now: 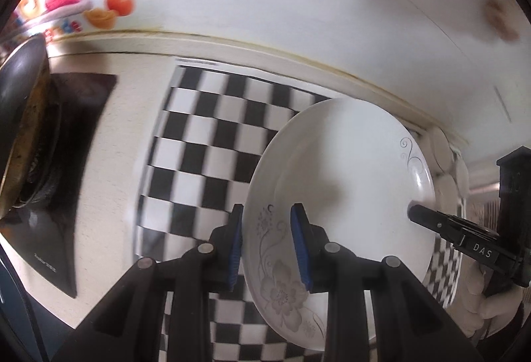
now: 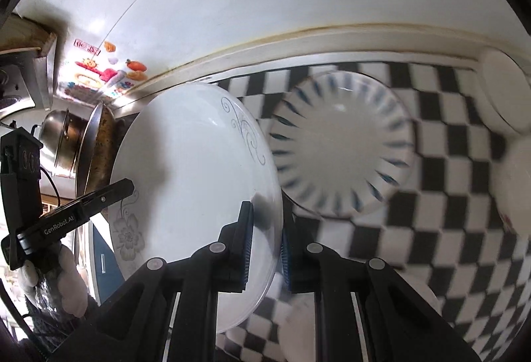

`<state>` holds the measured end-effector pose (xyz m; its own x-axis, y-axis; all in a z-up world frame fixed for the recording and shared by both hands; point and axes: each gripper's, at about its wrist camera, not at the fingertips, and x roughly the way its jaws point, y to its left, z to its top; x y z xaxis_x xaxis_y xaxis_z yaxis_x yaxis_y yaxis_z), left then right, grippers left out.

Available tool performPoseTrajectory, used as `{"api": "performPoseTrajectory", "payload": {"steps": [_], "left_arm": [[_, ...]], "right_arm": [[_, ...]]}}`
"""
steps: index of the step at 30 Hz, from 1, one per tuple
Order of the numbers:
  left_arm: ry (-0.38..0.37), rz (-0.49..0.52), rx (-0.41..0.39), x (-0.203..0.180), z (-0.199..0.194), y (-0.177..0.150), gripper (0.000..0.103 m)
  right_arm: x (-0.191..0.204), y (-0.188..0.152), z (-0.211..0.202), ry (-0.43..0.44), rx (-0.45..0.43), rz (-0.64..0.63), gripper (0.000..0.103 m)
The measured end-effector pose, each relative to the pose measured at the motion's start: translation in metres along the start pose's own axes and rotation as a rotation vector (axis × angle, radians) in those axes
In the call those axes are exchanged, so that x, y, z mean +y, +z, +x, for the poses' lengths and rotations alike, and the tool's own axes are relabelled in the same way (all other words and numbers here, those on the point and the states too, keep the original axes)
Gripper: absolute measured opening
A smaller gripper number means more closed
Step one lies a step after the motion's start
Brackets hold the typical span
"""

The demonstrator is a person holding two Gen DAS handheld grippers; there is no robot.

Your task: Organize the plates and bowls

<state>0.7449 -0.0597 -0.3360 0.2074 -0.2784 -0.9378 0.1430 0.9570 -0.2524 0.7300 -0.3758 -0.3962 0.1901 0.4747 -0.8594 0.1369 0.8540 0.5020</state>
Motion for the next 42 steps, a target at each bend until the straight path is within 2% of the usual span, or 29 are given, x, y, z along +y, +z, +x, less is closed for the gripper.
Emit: {"api": "performPoseTrajectory", "payload": {"steps": [3,7,9,17,22,26,30,38,42], "left_arm": [[-0.019,0.056,0.024,-0.031,0.005,-0.015,0.025],[-0.062,0.126,0.099,-0.065,0.027,-0.036,0.025],[-0.056,0.168,0.134,-0.082,0.04,-0.048,0.025],[-0.06,0.252,0.277,-0.124,0.096,-0.097,0.025],[-0.022,0.28,0.342,-0.138,0.121,-0.119,0.025],[0.018,0.308,0.35,-0.148,0.131,-0.127,0.025],[0.06,0.344,0.344,-0.158,0.135,-0.129,0.025],[0.097,0.348,0.397,-0.164,0.152,-0.141,0.025],[0.122,0.369,0.383,-0.172,0.153,-0.148,0.025]], "right_arm": [[-0.031,-0.026,-0.025,-0.009,-0.022,0.042,0.017],[-0.076,-0.068,-0.048,-0.034,-0.043,0.109,0.017],[-0.093,-0.088,-0.053,-0.055,-0.042,0.13,0.017],[-0.161,-0.159,-0.049,-0.088,-0.016,0.246,0.017],[-0.184,-0.186,-0.034,-0.095,0.015,0.298,0.017],[-0.19,-0.194,-0.027,-0.096,0.028,0.309,0.017],[-0.188,-0.185,-0.023,-0.098,0.021,0.309,0.017],[-0.174,-0.168,-0.026,-0.166,0.018,0.227,0.015],[-0.171,-0.166,-0.028,-0.206,0.022,0.186,0.015]]}}
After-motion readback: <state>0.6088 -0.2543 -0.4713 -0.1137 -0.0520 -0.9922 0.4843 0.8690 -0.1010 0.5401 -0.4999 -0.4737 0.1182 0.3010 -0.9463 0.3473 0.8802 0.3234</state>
